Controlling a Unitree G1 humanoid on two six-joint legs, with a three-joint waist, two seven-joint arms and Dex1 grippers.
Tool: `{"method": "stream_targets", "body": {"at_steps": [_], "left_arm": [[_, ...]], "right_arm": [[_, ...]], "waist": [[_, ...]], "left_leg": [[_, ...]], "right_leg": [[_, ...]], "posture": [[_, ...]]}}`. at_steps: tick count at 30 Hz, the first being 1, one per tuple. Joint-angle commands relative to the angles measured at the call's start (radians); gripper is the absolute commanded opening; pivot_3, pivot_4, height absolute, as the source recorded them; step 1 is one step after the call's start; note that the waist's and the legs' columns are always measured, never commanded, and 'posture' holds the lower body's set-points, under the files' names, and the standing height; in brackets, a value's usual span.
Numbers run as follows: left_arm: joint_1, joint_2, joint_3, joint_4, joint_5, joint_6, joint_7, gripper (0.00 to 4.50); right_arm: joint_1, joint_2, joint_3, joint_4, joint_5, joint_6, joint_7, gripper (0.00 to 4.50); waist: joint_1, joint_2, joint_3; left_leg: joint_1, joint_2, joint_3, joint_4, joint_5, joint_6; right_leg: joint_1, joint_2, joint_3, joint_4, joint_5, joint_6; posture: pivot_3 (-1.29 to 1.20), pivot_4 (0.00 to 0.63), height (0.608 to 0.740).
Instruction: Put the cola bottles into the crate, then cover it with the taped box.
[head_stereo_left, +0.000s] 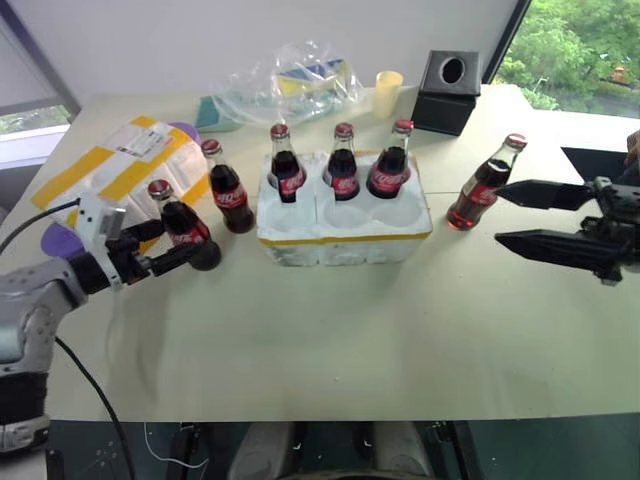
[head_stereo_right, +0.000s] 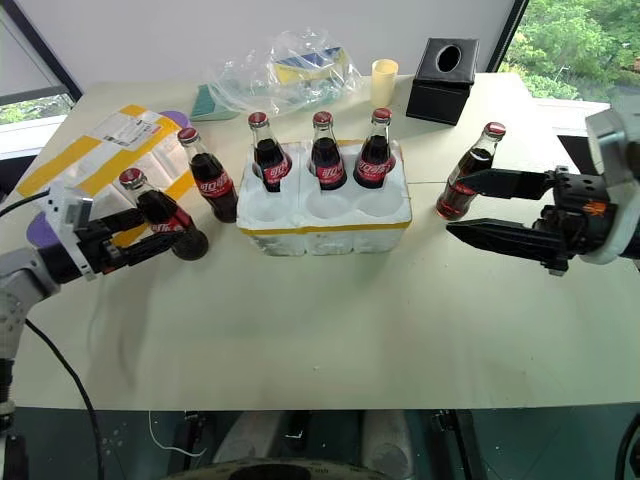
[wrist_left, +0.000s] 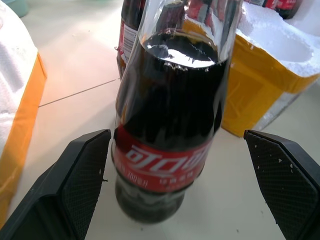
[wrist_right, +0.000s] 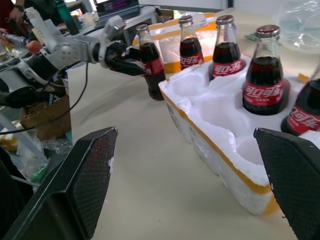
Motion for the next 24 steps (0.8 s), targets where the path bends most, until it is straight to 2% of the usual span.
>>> {"method": "stream_targets", "body": {"at_steps": [1, 4, 7, 9, 10, 14, 17, 19, 21, 24], "left_arm": [[-0.029, -0.006, -0.008, 0.005, 0.016, -0.018, 0.013, 4.47], [-0.039, -0.019, -0.008, 0.001, 0.001, -0.011, 0.013, 4.47], [-0.03, -0.007, 0.008, -0.033, -0.024, 0.016, -0.001, 3.6], [-0.015, 0.025, 0.021, -0.076, -0.052, 0.057, -0.023, 2.67], [-0.009, 0.045, 0.028, -0.102, -0.07, 0.078, -0.044, 2.57], [-0.007, 0.142, 0.055, -0.191, -0.162, 0.179, -0.137, 2.57], [-0.056, 0.252, 0.054, -0.246, -0.247, 0.255, -0.257, 2.57], [-0.202, 0.295, 0.0, -0.237, -0.299, 0.295, -0.321, 2.57], [-0.387, 0.278, -0.082, -0.196, -0.31, 0.321, -0.351, 2.57], [-0.578, 0.197, -0.18, -0.121, -0.29, 0.34, -0.359, 2.57]], "right_arm": [[-0.025, 0.001, 0.003, -0.023, 0.045, -0.012, -0.022, 4.5], [-0.028, 0.003, 0.019, -0.027, 0.056, -0.018, -0.036, 4.5], [-0.023, 0.0, 0.027, -0.042, 0.065, -0.023, -0.044, 4.5], [-0.018, -0.003, 0.025, -0.052, 0.073, -0.024, -0.048, 4.5], [-0.016, -0.005, 0.025, -0.054, 0.075, -0.025, -0.05, 4.5], [-0.013, -0.01, 0.028, -0.057, 0.087, -0.017, -0.057, 4.5], [-0.001, -0.015, 0.036, -0.06, 0.089, -0.007, -0.057, 4.5], [0.004, -0.01, 0.053, -0.068, 0.065, -0.03, -0.064, 4.5], [0.006, -0.004, 0.065, -0.072, 0.055, -0.044, -0.073, 4.5], [0.009, 0.0, 0.074, -0.073, 0.055, -0.054, -0.082, 4.5]], "waist": [[0.0, 0.0, 0.0], [-0.001, -0.001, 0.0], [-0.001, -0.001, 0.0], [-0.001, -0.001, 0.0], [-0.001, -0.001, 0.0], [-0.001, -0.005, 0.002], [0.0, -0.006, 0.003], [0.004, -0.007, 0.003], [0.015, -0.007, 0.003], [0.019, -0.005, 0.002]], "left_leg": [[0.0, 0.0, 0.0, 0.0, 0.0, 0.0], [0.0, 0.0, 0.0, 0.0, 0.0, 0.0], [0.0, 0.0, 0.0, 0.0, 0.0, 0.0], [0.0, 0.0, 0.0, 0.0, 0.0, 0.0], [0.0, 0.0, 0.0, 0.0, 0.0, 0.0], [-0.001, 0.0, 0.0, 0.0, 0.0, 0.001], [-0.001, 0.0, 0.0, 0.0, 0.0, 0.001], [-0.002, 0.0, 0.0, 0.0, 0.0, 0.001], [-0.002, 0.0, -0.001, 0.003, 0.0, 0.001], [-0.003, 0.0, -0.001, 0.008, -0.001, 0.002]], "right_leg": [[0.0, 0.0, 0.0, 0.0, 0.0, 0.0], [0.0, 0.0, 0.0, 0.0, 0.0, 0.0], [0.0, 0.0, 0.0, 0.0, 0.0, 0.0], [0.0, 0.0, 0.0, 0.0, 0.0, 0.0], [0.0, 0.0, 0.0, 0.0, 0.0, 0.0], [-0.001, 0.0, 0.0, 0.0, 0.0, 0.0], [-0.001, 0.0, 0.0, 0.0, 0.0, 0.0], [-0.001, 0.0, 0.0, 0.0, 0.0, 0.0], [0.0, 0.0, -0.002, 0.0, 0.0, 0.0], [0.002, 0.001, -0.003, 0.0, 0.0, 0.0]], "posture": [[0.0, 0.15, 0.74], [0.0, 0.15, 0.74], [0.0, 0.15, 0.74], [0.0, 0.15, 0.74], [0.0, 0.15, 0.74], [0.0, 0.15, 0.74], [0.0, 0.15, 0.74], [0.0, 0.15, 0.74], [0.0, 0.15, 0.74], [0.0, 0.15, 0.74]]}}
